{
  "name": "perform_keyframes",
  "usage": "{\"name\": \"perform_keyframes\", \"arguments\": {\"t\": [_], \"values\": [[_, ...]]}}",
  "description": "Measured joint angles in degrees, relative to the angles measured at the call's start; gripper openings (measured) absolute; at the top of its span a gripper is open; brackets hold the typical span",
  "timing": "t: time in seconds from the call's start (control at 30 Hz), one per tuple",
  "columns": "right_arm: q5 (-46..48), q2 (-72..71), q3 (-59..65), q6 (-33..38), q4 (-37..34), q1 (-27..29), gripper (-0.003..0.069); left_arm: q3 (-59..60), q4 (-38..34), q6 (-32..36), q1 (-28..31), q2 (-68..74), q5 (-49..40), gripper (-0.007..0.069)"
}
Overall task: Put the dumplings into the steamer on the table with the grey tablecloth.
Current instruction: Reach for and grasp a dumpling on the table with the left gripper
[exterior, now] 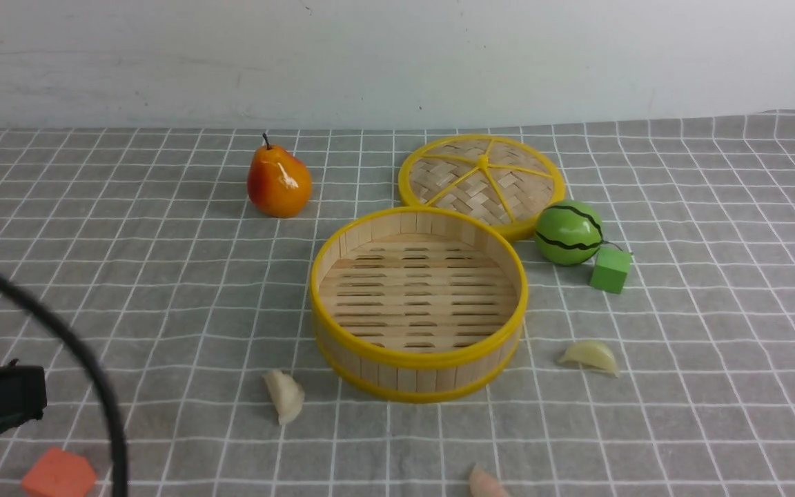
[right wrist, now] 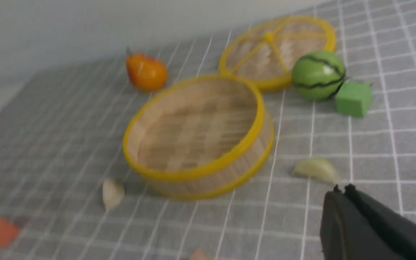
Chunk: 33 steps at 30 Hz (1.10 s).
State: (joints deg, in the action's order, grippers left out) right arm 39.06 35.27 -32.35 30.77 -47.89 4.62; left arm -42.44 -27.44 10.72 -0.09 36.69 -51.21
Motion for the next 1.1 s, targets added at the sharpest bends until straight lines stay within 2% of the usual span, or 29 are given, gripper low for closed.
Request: {"name": "perform_keyframes", "arguments": {"t": [0.07,0.1,0.13,0.2,0.33,0.43,0.53,0.67,0.77,0.9,0.97,1.1], "values": [[9.7,8.2,-6.1,3.0,3.7,-1.3,-0.0020,-4.9,5.7,0.0,-1.4,6.6,-5.7,-0.0014],[10.5,8.9,-6.6,3.0,3.7,-1.5,-0.0020,-5.3,5.7,-0.1,-1.6,6.6,-5.7,-0.0014],[15.4,14.1,-10.0,3.3,6.3,-4.2,-0.0020,-7.6,9.8,-1.0,-4.2,10.8,-8.5,-0.0014],[19.2,19.7,-13.6,3.1,10.0,-8.4,-0.0020,-9.7,14.4,-3.1,-8.6,15.4,-10.7,-0.0014],[22.9,27.0,-17.7,-0.9,18.5,-17.2,-0.0017,-12.1,24.3,-9.2,-18.2,24.5,-11.5,-0.0014],[23.0,30.2,-18.8,-4.7,24.3,-22.3,-0.0015,-13.9,30.0,-16.0,-23.2,30.1,-10.5,-0.0013],[22.5,31.4,-18.9,-6.9,28.3,-25.5,-0.0014,-16.4,33.2,-23.4,-25.9,37.2,-8.3,0.0028],[21.8,31.6,-19.0,-7.5,29.8,-26.4,-0.0011,-19.1,33.8,-29.0,-26.5,45.5,-2.9,0.0169],[21.6,31.6,-19.0,-7.5,30.0,-26.4,-0.0010,-20.0,33.8,-33.8,-26.5,51.2,3.1,0.0330],[21.5,31.6,-19.0,-7.5,30.0,-26.4,-0.0006,-20.0,33.8,-38.0,-26.5,56.9,8.9,0.0481],[21.5,31.6,-19.1,-7.5,30.0,-26.4,-0.0004,-20.0,33.8,-38.8,-26.5,59.7,11.9,0.0525],[21.3,31.6,-19.1,-7.5,30.0,-26.4,-0.0002,-20.2,33.8,-39.3,-26.5,64.9,17.6,0.0545]]}}
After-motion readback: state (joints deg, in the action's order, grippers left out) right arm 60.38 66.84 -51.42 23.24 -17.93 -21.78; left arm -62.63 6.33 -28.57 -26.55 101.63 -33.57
